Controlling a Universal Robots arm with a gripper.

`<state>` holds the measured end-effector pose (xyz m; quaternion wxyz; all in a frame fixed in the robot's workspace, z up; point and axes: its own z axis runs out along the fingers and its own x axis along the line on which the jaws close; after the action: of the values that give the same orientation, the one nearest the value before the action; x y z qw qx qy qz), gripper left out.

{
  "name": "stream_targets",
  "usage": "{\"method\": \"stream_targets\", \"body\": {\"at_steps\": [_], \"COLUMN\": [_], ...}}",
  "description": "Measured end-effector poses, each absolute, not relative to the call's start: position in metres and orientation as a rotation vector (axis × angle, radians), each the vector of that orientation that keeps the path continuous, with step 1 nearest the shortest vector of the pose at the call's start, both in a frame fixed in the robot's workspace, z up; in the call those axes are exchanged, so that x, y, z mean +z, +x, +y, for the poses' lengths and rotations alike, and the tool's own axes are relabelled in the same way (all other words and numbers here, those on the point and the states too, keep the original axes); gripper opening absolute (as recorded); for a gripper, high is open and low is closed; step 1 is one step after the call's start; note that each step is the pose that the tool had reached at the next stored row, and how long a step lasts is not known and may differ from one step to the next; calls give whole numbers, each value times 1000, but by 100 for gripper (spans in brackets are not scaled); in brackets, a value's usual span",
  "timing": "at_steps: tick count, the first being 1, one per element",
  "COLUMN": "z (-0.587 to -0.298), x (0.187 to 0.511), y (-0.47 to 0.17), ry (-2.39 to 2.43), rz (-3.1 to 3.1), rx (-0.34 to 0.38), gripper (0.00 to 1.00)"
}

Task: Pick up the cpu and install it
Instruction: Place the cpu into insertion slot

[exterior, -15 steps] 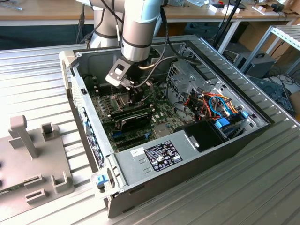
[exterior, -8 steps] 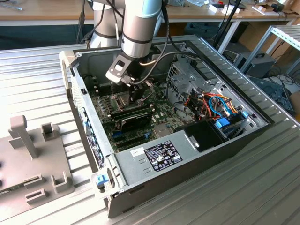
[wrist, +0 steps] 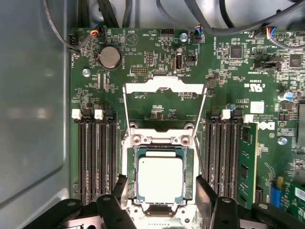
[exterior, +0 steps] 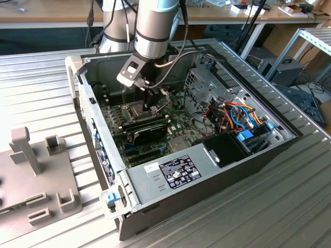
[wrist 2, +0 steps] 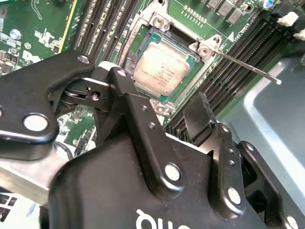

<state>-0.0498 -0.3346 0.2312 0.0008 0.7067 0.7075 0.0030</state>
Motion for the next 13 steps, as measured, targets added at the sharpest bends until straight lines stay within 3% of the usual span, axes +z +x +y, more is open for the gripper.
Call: {"method": "stream_targets", "body": {"at_steps": [13], "z": [-334], "x": [237], "y": [-50], "ry": [2217], "rz": [2220], "rx": [6], "gripper": [67]}}
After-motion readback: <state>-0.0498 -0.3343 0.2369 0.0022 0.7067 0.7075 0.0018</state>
